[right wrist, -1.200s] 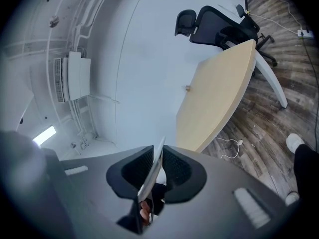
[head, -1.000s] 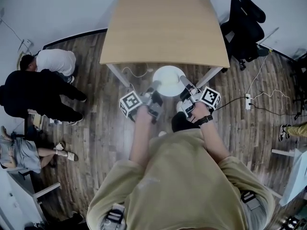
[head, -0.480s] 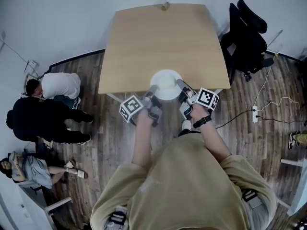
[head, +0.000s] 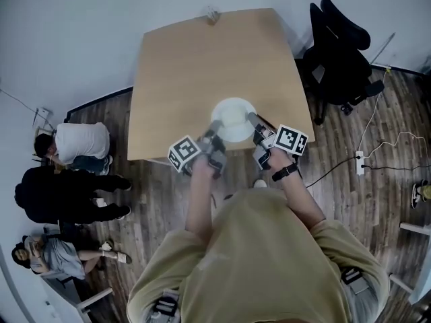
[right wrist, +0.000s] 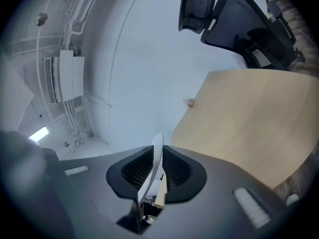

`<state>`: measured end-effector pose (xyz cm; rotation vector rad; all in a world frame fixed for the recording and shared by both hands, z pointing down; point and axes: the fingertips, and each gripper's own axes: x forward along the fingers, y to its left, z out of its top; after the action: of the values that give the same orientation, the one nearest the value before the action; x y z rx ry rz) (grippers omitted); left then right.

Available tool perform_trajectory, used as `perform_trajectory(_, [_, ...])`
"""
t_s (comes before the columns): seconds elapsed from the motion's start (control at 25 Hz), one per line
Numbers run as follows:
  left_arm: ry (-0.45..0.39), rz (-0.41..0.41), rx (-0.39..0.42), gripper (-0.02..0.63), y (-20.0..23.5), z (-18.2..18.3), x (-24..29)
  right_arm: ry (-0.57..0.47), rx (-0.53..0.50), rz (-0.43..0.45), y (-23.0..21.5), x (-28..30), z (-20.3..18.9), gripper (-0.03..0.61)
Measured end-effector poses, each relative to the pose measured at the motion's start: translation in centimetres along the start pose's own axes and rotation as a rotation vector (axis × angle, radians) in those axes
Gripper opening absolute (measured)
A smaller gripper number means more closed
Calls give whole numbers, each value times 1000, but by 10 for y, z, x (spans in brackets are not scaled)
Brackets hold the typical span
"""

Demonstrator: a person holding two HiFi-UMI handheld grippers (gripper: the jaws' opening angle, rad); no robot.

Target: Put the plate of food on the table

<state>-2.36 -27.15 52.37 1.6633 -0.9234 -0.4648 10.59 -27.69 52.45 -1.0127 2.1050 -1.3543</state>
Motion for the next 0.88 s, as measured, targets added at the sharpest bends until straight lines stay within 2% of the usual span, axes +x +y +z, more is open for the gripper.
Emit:
perform_trajectory(0.12, [4,15,10,6,6,-5,20,15,-34,-23,-20,4,13,49])
perform_trajectory(0.28, [2,59,30,8,19,-2,29,73,-27,-24,-34,15,12,44])
perform_trajectory(0.4, [5,84,44,11,30,10,42,98,-50,-40,-44,32,15,46])
perform_trajectory(0.6, [18,78,50,9,52,37,74,115,-63,-77,-71,69,26,49])
perform_trajectory(0.88, [125,83,148,21,72,79,136,127,-85,-164,-109,131,62,49])
